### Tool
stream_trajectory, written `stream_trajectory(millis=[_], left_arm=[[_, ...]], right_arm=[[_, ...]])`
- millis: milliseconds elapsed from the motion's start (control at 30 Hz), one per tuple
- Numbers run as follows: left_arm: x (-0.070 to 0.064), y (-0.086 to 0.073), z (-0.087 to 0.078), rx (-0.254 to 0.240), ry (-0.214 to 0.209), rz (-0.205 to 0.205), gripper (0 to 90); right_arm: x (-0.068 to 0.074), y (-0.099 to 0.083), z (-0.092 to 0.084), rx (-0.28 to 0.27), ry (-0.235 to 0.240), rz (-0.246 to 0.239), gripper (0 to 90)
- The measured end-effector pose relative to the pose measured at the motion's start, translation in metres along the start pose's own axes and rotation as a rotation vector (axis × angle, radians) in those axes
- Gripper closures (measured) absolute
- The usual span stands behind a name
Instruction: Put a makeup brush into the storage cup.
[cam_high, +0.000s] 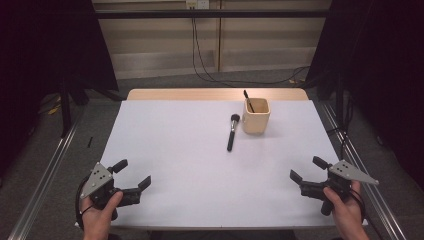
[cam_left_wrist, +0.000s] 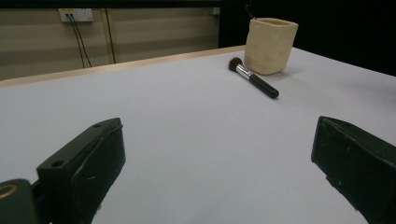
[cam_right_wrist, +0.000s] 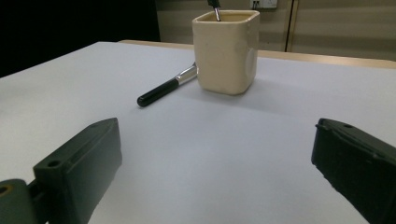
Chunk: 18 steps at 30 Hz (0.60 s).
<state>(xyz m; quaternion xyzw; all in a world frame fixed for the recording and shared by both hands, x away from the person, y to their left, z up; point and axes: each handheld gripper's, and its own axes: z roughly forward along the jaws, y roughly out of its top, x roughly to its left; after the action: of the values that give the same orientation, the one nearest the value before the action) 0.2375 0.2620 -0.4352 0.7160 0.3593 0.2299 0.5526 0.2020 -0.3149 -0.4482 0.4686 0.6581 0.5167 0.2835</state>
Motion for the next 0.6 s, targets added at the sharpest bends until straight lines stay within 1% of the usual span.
stream_trajectory(millis=[100, 167, 300, 333, 400, 433, 600], left_arm=[[0.0001, 0.0002, -0.0003, 0.000, -0.002, 0.007, 2.9], [0.0002, 0.0006, 0.0000, 0.000, 0.006, 0.012, 2.9], [0.0016, 0.0009, 0.0004, -0.005, 0.013, 0.008, 2.9], [0.0018, 0.0009, 0.0005, -0.005, 0.014, 0.006, 2.9], [0.0018, 0.0011, 0.0006, -0.004, 0.014, 0.009, 2.9], [0.0019, 0.0011, 0.0007, -0.004, 0.012, 0.009, 2.9], [0.0023, 0.0007, 0.0007, -0.002, 0.008, 0.011, 2.9]], right_arm=[[-0.0005, -0.0043, -0.0035, 0.004, -0.005, -0.006, 1.1], [0.0004, -0.0050, -0.0051, -0.002, 0.007, 0.010, 1.0], [0.0005, -0.0048, -0.0066, -0.013, 0.013, -0.002, 1.0], [0.0006, -0.0047, -0.0067, -0.018, 0.014, 0.005, 1.0], [-0.0007, -0.0049, -0.0072, -0.020, 0.013, -0.001, 1.1], [-0.0006, -0.0048, -0.0070, -0.022, 0.013, 0.009, 1.1], [-0.0023, -0.0059, -0.0047, -0.008, 0.011, 0.009, 1.2]])
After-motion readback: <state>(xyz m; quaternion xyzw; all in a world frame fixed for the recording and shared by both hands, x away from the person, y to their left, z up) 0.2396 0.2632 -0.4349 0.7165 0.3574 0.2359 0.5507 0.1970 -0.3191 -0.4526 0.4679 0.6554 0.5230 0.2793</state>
